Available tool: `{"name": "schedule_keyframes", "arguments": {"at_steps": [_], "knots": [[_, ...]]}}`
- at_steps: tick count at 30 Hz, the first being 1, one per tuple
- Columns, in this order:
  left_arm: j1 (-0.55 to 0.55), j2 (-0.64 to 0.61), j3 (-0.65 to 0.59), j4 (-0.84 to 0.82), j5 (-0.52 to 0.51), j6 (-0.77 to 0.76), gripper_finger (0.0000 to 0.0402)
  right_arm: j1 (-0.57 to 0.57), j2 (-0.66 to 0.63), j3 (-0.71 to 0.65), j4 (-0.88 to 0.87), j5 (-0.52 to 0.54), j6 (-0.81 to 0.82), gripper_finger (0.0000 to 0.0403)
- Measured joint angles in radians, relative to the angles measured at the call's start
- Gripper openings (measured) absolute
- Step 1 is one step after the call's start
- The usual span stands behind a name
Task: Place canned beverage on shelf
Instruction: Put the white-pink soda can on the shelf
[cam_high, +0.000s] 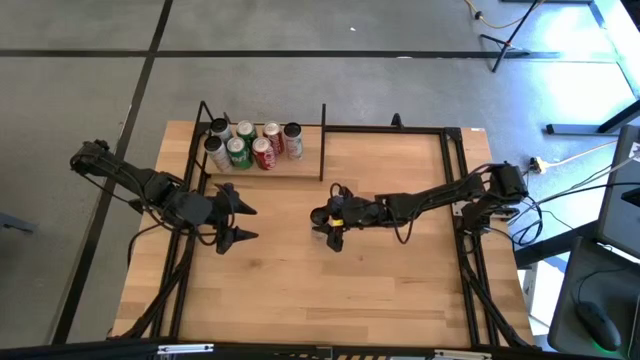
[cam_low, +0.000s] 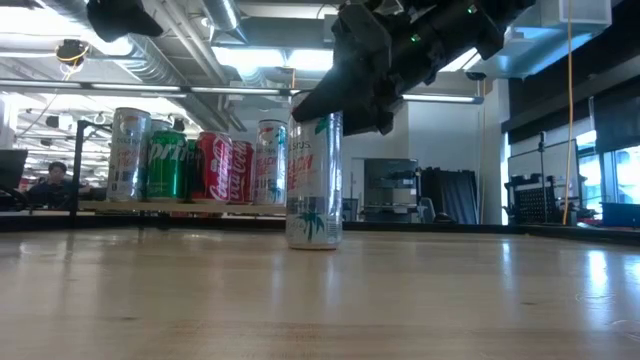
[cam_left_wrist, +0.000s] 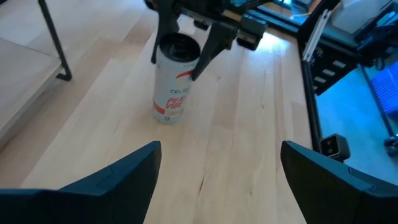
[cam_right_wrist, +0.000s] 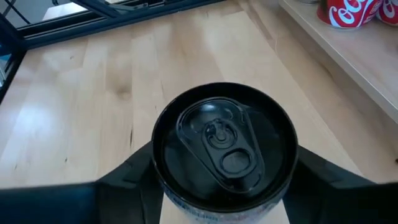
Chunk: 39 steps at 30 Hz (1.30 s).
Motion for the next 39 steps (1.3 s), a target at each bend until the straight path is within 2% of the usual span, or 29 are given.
{"name": "schedule_keyframes", "arguments": {"at_steps": [8, 16, 21, 27, 39], "knots": [[0.0, 0.0, 0.0, 0.013, 0.027, 0.002, 0.032, -0.001, -0.035, 0.018, -0.026, -0.035, 0.002, 0.0218], [0.0, 0.0, 0.0, 0.013, 0.046, 0.0, 0.032, -0.026, -0.038, 0.159, -0.068, -0.106, -0.068, 0.0218], [0.0, 0.0, 0.0, 0.013, 0.055, -0.003, 0.032, -0.077, -0.038, 0.266, -0.197, -0.157, -0.133, 0.0218], [-0.001, 0.0, 0.0, 0.02, 0.052, -0.002, 0.032, -0.137, -0.039, 0.342, -0.274, -0.221, -0.193, 0.0218], [0.0, 0.0, 0.0, 0.021, -0.031, -0.002, 0.032, -0.287, 0.011, 0.449, -0.264, -0.395, -0.294, 0.0218]]}}
